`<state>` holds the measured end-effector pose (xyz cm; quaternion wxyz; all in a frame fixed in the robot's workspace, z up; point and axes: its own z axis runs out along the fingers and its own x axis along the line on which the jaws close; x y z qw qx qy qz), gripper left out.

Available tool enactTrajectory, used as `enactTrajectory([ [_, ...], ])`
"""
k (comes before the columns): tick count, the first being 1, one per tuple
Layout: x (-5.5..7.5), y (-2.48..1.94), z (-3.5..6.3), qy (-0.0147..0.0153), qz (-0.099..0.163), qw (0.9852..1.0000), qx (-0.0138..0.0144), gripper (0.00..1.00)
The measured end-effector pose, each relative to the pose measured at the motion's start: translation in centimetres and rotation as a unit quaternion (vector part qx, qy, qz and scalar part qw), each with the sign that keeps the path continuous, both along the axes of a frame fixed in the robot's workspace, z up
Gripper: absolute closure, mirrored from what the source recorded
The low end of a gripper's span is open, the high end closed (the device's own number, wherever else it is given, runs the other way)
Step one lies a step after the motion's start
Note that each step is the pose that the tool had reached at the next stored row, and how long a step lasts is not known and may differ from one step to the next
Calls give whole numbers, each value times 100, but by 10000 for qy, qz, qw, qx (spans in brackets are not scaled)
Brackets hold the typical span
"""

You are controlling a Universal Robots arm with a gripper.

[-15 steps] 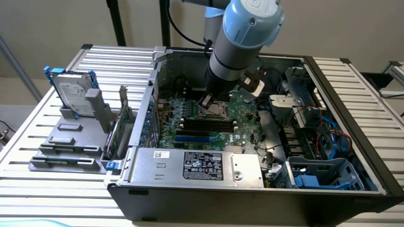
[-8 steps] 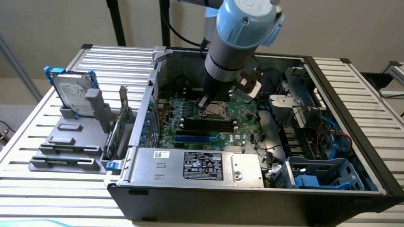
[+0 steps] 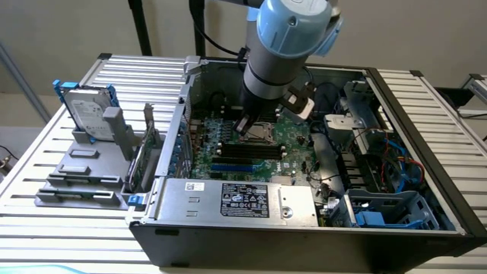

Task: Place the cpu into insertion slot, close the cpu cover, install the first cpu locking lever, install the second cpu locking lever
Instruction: 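Install the second cpu locking lever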

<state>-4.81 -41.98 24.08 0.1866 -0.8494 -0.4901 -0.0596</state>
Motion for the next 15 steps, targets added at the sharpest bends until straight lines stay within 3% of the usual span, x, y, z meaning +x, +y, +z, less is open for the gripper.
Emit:
enactTrajectory([
  [2, -12, -28, 6, -2, -1, 10000, -6, 89],
  [6, -32, -148, 6, -1, -1, 10000, -7, 89],
  [15, -93, -134, -25, -1, -1, 10000, 41, 89],
])
